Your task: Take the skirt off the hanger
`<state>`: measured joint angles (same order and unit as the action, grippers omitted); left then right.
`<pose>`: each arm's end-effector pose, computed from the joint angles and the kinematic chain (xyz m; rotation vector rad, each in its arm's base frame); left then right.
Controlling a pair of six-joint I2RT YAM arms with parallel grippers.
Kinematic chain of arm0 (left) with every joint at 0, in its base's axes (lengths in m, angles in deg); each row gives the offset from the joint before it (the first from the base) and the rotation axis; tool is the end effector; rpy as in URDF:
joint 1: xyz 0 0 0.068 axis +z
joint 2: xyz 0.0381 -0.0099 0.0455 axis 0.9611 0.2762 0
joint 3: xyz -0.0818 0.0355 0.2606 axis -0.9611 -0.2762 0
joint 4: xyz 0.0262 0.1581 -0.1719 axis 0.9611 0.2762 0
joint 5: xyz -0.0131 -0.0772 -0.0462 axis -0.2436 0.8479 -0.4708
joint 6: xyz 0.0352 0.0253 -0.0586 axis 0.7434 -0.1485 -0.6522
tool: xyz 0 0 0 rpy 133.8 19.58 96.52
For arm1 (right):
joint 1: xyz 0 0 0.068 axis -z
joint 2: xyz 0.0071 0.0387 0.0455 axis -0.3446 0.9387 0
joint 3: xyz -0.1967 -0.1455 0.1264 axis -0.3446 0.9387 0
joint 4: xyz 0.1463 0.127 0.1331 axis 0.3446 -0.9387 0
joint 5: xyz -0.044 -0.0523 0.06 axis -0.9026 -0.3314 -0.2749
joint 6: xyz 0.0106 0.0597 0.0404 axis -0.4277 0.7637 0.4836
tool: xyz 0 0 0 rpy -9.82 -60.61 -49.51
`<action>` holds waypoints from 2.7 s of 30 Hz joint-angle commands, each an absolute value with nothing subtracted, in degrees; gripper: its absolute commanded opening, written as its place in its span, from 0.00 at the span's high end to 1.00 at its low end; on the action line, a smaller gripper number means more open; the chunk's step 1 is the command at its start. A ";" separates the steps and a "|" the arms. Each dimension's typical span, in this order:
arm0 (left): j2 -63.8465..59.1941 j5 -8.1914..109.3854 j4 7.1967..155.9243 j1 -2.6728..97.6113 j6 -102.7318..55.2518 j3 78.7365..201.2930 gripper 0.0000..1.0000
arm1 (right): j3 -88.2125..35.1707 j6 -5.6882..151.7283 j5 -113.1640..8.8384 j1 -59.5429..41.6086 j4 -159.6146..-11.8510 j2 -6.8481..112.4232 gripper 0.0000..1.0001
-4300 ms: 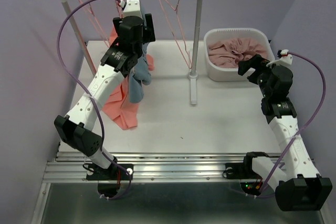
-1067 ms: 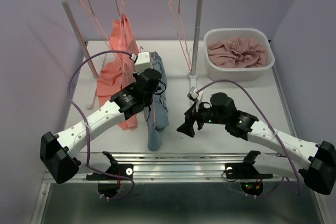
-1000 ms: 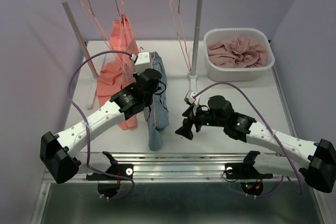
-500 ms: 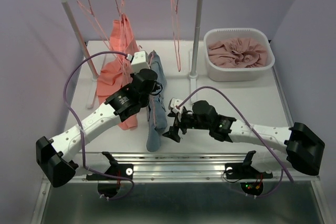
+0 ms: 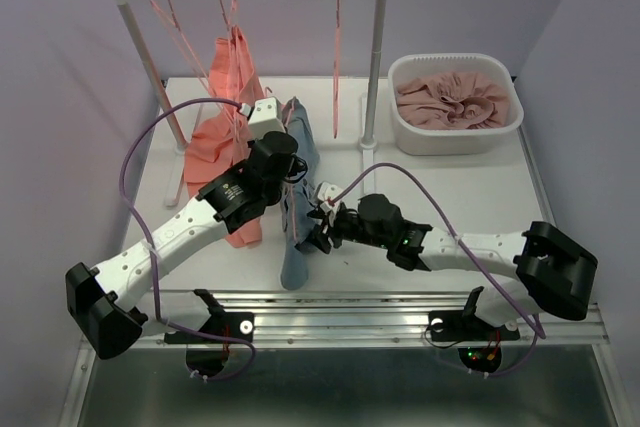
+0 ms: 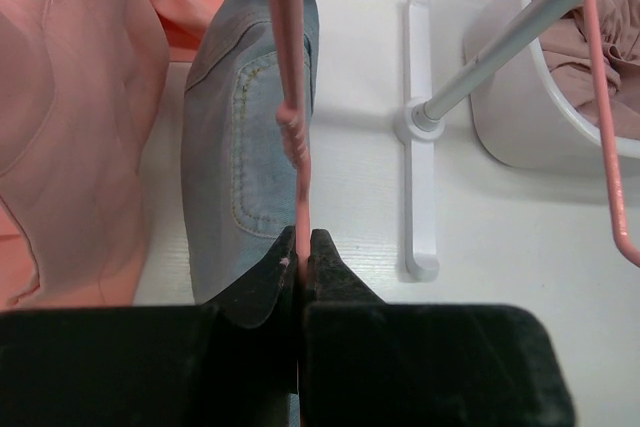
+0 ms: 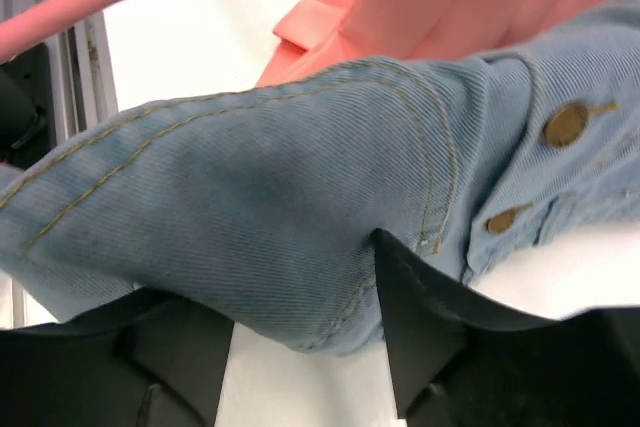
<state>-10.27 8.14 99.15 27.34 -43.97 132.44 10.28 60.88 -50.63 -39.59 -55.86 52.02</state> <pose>0.1998 -0.1619 0.3699 -0.1651 1.8451 -0.3944 0.1468 0.2709 0.2497 -1.0979 1.4980 0.8160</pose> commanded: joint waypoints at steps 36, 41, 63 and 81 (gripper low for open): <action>-14.45 -3.28 110.38 33.28 -53.21 126.91 1.00 | 1.48 85.64 -106.21 -10.78 -82.06 24.62 0.99; -13.31 -3.19 110.38 33.54 -53.20 126.73 1.00 | -6.76 77.92 -109.63 -10.25 -81.97 24.00 0.99; -12.25 3.84 99.58 33.54 -46.71 123.31 1.00 | -57.04 53.82 -103.68 -4.46 -82.06 52.19 0.99; -12.34 5.16 96.41 33.54 -44.86 121.72 1.00 | -89.68 60.47 -93.13 14.88 -72.66 78.15 0.99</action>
<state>-11.80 5.71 98.95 33.24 -45.83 121.82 -92.31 54.37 -99.00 9.96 -81.83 81.85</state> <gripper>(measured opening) 0.102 0.049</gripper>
